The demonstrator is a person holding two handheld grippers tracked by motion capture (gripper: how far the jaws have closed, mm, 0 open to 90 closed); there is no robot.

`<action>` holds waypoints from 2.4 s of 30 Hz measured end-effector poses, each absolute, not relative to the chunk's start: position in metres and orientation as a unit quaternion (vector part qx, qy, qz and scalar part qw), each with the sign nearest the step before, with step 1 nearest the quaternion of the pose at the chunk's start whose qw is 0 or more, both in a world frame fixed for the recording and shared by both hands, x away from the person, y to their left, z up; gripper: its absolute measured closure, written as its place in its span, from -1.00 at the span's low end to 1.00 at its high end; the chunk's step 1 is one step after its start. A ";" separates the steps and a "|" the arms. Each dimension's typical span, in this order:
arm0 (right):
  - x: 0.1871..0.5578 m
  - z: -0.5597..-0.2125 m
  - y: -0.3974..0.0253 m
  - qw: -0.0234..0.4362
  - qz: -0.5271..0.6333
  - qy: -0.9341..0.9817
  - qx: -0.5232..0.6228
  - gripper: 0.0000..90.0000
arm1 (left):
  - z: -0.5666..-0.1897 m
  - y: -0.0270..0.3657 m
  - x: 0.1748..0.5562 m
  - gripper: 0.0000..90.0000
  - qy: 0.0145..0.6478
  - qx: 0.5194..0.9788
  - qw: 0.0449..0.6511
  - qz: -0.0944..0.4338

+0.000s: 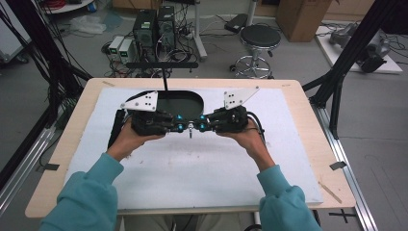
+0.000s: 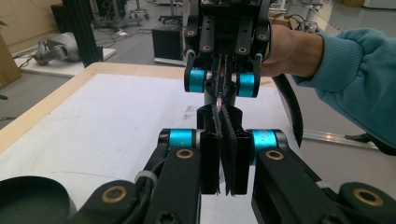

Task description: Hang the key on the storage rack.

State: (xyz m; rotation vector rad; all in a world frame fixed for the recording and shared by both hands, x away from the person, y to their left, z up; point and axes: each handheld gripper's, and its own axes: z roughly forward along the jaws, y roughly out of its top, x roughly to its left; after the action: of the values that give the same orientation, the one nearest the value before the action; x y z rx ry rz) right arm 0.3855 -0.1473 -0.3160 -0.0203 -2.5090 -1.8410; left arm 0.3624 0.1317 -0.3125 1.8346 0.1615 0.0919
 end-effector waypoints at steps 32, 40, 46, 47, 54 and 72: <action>0.378 -0.323 -0.171 -0.063 -0.608 -0.781 -0.124 -0.99 | -0.301 0.154 0.368 0.96 0.121 0.802 0.582 0.068; 0.364 -0.337 -0.211 -0.121 -0.618 -0.759 -0.166 -0.99 | -0.281 0.172 0.379 0.96 0.130 0.818 0.552 0.095; 0.346 -0.350 -0.240 -0.158 -0.620 -0.742 -0.200 -0.99 | -0.267 0.184 0.389 0.96 0.136 0.837 0.518 0.113; 0.344 -0.352 -0.244 -0.165 -0.619 -0.740 -0.207 -0.99 | -0.266 0.186 0.391 0.96 0.138 0.840 0.512 0.116; 0.329 -0.371 -0.271 -0.199 -0.621 -0.716 -0.249 -0.99 | -0.251 0.201 0.405 0.96 0.148 0.854 0.480 0.135; 0.315 -0.410 -0.292 -0.232 -0.600 -0.706 -0.296 -0.99 | -0.238 0.213 0.442 0.96 0.177 0.869 0.432 0.161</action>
State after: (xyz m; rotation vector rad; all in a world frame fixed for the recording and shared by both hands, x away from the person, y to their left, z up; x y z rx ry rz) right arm 0.3149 -0.2920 -0.4102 -1.0987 -2.6190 -2.2273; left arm 0.4417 0.2126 -0.2380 2.1668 0.4410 0.4008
